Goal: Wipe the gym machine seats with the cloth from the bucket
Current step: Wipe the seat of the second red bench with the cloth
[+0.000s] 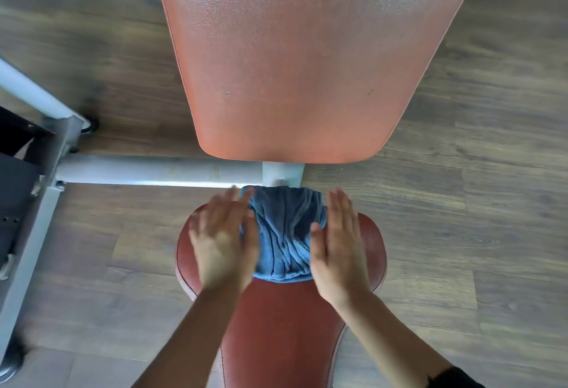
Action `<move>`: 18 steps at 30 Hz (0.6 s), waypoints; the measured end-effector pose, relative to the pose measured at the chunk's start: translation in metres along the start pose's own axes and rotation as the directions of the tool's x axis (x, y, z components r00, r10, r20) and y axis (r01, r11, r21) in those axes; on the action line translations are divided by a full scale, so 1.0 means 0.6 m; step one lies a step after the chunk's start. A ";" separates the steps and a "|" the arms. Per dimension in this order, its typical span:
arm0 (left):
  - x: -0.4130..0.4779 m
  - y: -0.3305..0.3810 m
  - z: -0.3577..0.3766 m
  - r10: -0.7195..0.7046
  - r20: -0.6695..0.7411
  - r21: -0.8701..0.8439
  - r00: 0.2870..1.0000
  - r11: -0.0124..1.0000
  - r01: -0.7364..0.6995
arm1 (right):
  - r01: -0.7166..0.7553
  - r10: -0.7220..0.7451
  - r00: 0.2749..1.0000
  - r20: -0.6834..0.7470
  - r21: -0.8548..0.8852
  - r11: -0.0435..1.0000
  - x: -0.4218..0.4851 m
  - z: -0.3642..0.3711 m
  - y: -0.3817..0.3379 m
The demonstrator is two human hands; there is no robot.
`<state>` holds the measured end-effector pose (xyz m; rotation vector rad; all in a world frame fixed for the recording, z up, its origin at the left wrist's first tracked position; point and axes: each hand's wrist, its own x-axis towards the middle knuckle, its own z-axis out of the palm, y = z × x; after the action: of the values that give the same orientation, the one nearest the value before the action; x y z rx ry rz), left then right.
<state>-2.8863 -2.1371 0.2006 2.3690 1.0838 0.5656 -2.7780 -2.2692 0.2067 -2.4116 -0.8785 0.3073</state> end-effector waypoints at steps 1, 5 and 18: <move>0.004 -0.028 -0.009 -0.056 -0.023 0.007 0.998 0.998 0.056 | 0.047 -0.047 0.997 0.053 0.003 0.999 0.011 0.009 -0.025; 0.001 -0.098 -0.010 -0.162 0.174 0.012 0.971 0.987 0.162 | 0.159 -0.122 0.960 0.251 -0.132 0.978 0.032 0.070 -0.081; -0.011 -0.100 0.000 -0.179 0.292 0.203 0.940 0.972 0.121 | -0.042 0.023 0.997 -0.068 -0.293 0.955 0.049 -0.011 0.105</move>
<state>-2.9253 -2.1077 0.1653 2.3948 1.1983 0.0363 -2.7203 -2.2929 0.1757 -2.6956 -0.9105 0.1165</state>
